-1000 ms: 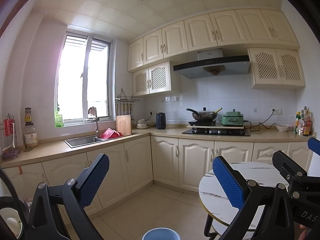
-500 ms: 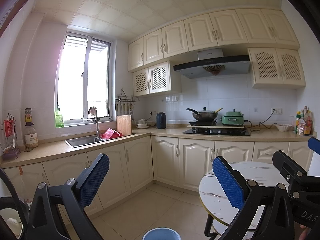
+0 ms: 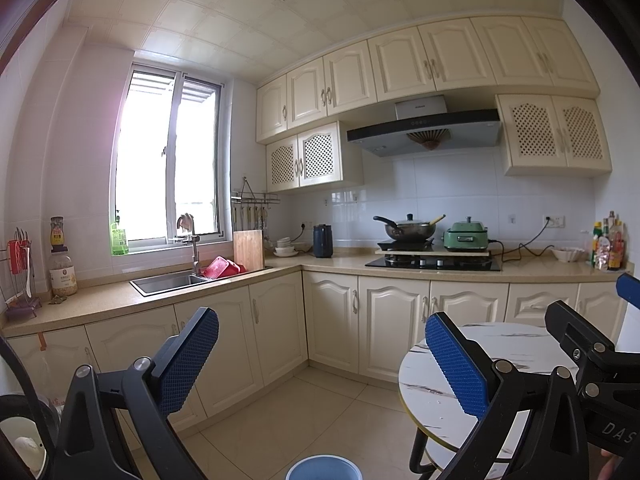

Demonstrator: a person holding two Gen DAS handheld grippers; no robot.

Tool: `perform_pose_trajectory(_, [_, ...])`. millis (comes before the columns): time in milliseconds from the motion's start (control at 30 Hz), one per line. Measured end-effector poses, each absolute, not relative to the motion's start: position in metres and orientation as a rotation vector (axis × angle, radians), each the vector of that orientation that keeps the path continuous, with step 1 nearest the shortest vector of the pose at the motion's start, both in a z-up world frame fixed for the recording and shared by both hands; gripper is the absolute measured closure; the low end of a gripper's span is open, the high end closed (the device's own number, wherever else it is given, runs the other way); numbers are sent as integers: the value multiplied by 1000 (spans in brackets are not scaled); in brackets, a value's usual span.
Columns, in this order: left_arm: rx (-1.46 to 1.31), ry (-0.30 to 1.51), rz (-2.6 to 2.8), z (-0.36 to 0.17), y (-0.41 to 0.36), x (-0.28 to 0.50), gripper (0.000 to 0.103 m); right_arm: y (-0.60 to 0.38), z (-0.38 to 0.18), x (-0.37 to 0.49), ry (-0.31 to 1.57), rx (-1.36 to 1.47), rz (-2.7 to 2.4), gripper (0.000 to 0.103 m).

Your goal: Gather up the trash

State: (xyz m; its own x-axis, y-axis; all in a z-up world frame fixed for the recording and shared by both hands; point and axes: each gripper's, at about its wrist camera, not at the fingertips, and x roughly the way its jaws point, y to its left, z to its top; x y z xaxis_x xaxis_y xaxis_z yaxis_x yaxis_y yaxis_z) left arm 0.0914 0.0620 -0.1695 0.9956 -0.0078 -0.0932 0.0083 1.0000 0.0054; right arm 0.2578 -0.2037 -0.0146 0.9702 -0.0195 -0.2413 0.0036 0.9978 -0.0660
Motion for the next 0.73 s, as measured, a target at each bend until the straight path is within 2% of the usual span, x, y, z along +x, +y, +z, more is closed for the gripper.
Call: perform_pose_trajectory(733, [7,94,-11,-170,66,92,1,-205,-14,258,245,-66,-11,0])
